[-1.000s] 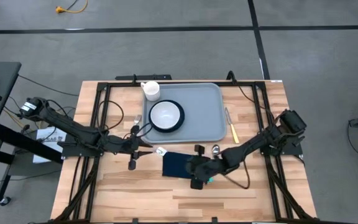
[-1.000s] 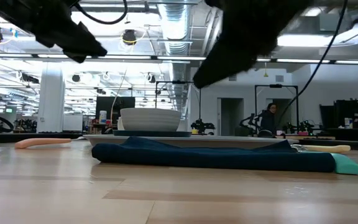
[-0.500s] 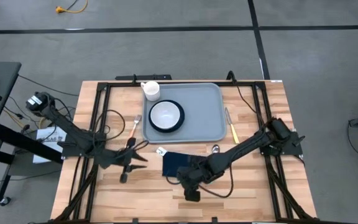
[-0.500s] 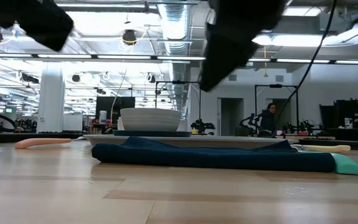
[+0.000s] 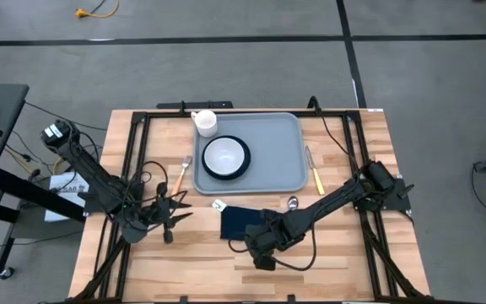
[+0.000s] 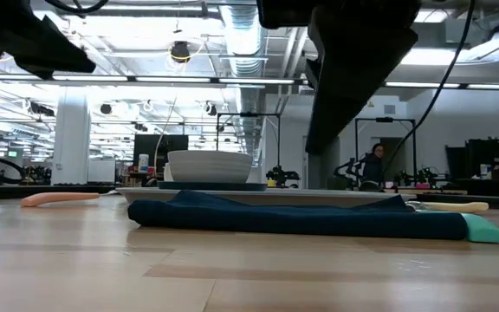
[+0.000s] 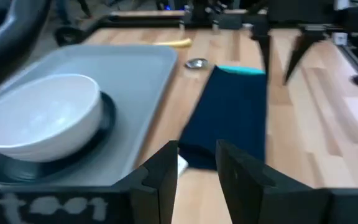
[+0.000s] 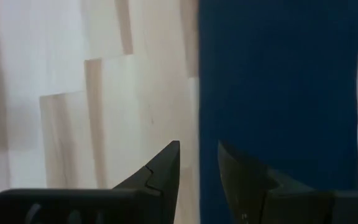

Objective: Set up tray
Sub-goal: Put the blue napkin to the right of the green plate on the gray tray

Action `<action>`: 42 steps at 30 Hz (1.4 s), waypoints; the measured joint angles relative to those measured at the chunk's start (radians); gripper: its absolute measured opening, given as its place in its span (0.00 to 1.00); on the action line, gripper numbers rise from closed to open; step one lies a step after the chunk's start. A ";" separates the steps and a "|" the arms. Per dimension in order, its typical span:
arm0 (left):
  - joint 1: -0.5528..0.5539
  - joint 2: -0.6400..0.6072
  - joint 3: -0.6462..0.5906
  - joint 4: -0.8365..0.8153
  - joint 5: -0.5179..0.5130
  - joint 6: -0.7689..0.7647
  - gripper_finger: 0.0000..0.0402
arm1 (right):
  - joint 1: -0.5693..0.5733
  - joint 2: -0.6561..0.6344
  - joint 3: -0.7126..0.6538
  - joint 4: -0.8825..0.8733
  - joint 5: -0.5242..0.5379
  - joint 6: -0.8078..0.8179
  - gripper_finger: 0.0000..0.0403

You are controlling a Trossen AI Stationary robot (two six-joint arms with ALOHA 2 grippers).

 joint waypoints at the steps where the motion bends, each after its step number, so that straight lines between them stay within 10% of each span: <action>1: 0.000 0.005 0.000 0.003 0.018 -0.001 0.25 | -0.004 0.000 0.000 0.002 0.000 0.002 0.25; 42: -0.072 0.112 0.000 0.132 0.169 -0.055 0.25 | -0.082 0.226 0.075 0.225 0.030 -0.176 0.25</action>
